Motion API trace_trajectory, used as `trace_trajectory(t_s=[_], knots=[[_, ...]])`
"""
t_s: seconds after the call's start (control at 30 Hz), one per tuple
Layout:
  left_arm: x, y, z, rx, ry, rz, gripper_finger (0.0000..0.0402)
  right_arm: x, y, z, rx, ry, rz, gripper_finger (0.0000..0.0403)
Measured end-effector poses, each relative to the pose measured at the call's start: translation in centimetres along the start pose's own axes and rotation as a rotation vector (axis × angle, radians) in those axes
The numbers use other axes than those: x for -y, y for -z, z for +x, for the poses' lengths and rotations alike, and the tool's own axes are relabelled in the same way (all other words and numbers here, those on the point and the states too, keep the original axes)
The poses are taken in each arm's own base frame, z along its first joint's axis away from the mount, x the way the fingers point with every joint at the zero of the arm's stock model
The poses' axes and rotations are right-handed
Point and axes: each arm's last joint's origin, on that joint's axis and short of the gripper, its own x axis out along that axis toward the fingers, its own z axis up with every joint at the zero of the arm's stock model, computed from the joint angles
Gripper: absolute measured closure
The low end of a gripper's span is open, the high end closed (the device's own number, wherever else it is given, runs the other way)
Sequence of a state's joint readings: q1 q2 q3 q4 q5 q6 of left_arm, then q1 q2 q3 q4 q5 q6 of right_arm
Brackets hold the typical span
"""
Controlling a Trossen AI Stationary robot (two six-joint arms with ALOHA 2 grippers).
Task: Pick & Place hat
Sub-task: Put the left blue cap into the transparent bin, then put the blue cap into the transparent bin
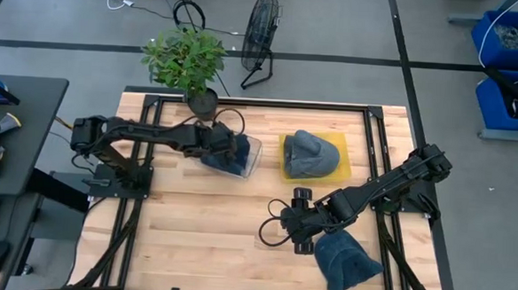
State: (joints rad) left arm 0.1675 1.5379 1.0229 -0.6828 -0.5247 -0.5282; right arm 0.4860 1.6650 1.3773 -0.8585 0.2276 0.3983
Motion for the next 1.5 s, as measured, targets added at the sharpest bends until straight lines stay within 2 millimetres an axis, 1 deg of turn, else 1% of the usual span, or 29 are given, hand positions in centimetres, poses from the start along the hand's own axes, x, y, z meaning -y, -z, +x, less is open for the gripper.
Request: trace_trajectory(t_s=[0.17,0.3,0.43,0.53,0.67,0.73,0.87,0.97,1.07,1.13,1.27,1.5], knots=[[0.1,-0.2,0.1,0.003,0.032,0.029,0.0297,0.1,0.2,0.0,-0.025,0.010,-0.020,0.0129],[0.2,-0.2,0.0,-0.008,0.065,0.027,0.0285,0.4,1.0,-0.1,-0.101,0.042,-0.039,0.0129],[0.0,-0.2,-0.1,0.007,0.029,0.029,0.0274,0.7,1.7,-0.2,-0.187,0.044,0.018,0.0129],[0.1,-0.1,-0.6,0.004,0.061,0.034,0.0269,0.5,2.2,-0.3,-0.277,-0.037,0.078,0.0129],[0.1,0.0,-2.4,0.022,0.106,0.067,0.0269,-0.4,3.1,-0.7,-0.385,-0.154,0.064,0.0129],[-0.4,-0.3,-4.0,0.032,0.115,0.071,0.0271,-1.0,3.5,-0.9,-0.415,-0.187,0.046,0.0129],[-1.8,-0.9,-7.6,0.119,0.131,0.049,0.0272,-2.7,4.4,-1.2,-0.415,-0.218,-0.014,0.0133],[-2.9,-1.0,-9.9,0.204,0.159,0.019,0.0273,-4.1,5.9,-1.2,-0.444,-0.220,-0.079,0.0145],[-3.9,-0.6,-11.4,0.247,0.172,0.004,0.0273,-5.2,7.7,-0.8,-0.484,-0.207,-0.087,0.0163],[-4.4,-0.3,-12.1,0.261,0.168,-0.001,0.0273,-5.9,8.9,-0.6,-0.501,-0.199,-0.111,0.0175],[-5.2,0.1,-13.1,0.296,0.163,-0.076,0.0273,-7.2,10.8,-0.1,-0.502,-0.206,-0.132,0.0196],[-5.2,0.1,-13.3,0.300,0.179,-0.170,0.0273,-8.3,12.9,0.9,-0.473,-0.212,-0.103,0.0213]])
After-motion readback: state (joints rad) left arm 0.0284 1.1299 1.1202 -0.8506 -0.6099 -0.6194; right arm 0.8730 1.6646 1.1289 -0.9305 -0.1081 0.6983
